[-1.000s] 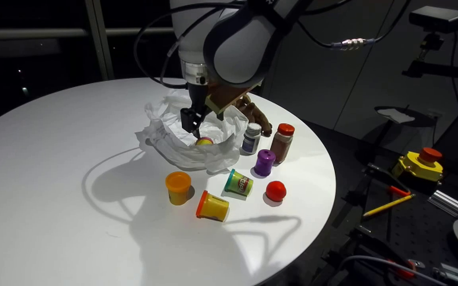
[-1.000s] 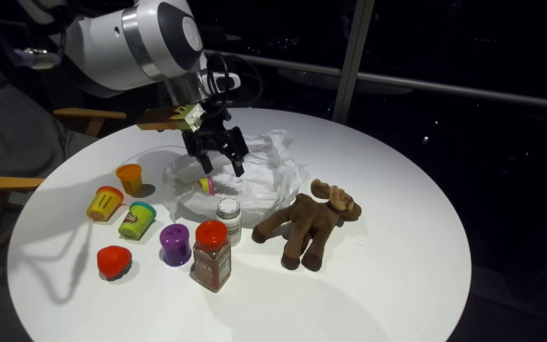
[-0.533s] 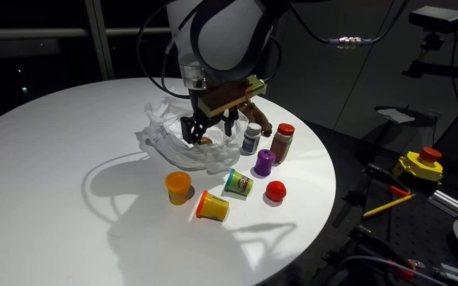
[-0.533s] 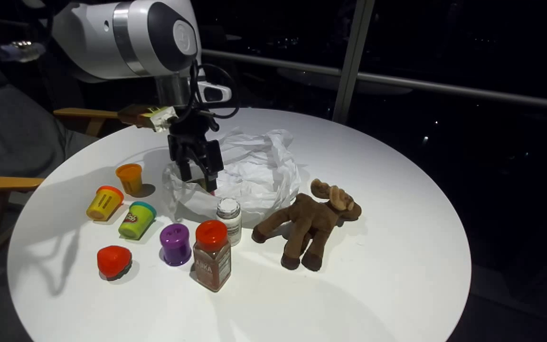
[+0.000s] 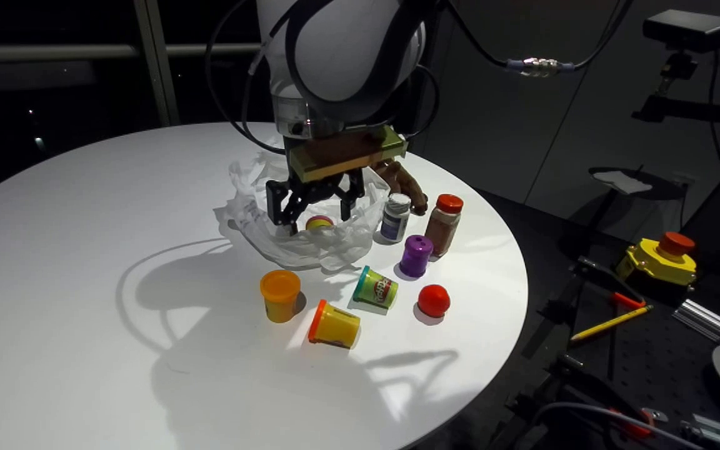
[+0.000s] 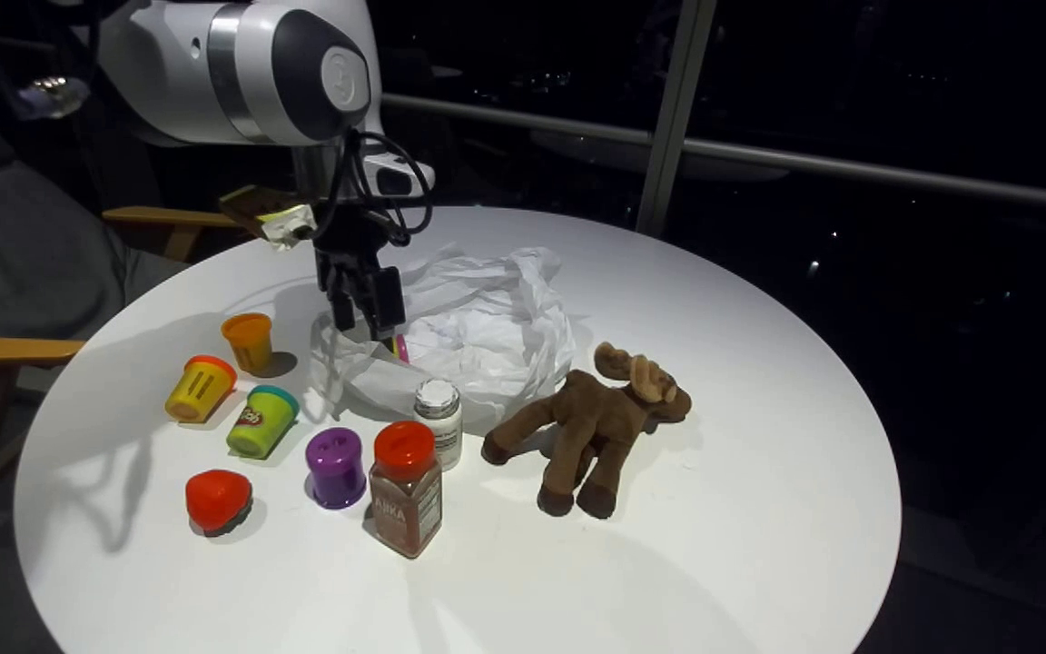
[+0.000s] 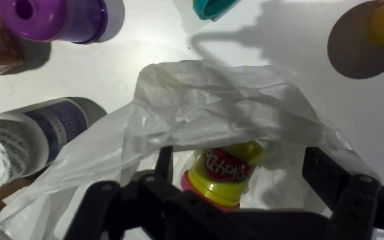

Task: Pick up all the objects from plastic bag and put it on the table.

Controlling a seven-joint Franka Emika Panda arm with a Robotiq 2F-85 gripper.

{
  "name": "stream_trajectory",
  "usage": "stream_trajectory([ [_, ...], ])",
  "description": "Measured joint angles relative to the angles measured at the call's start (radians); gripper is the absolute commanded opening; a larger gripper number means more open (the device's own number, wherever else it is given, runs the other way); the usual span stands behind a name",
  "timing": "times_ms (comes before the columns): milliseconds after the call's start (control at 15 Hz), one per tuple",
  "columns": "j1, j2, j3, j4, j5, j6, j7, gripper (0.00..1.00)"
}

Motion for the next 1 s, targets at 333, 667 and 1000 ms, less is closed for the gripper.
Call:
stream_trajectory([
  [333,-0.008,0.025,-0.004,0.001,0.000,0.059,0.026,0.71],
  [667,-0.008,0.046,-0.009,0.004,0.000,0.077,0.057,0.32],
  [1000,-0.007,0.036,-0.034,0.010,-0.002,0.091,0.088,0.20],
])
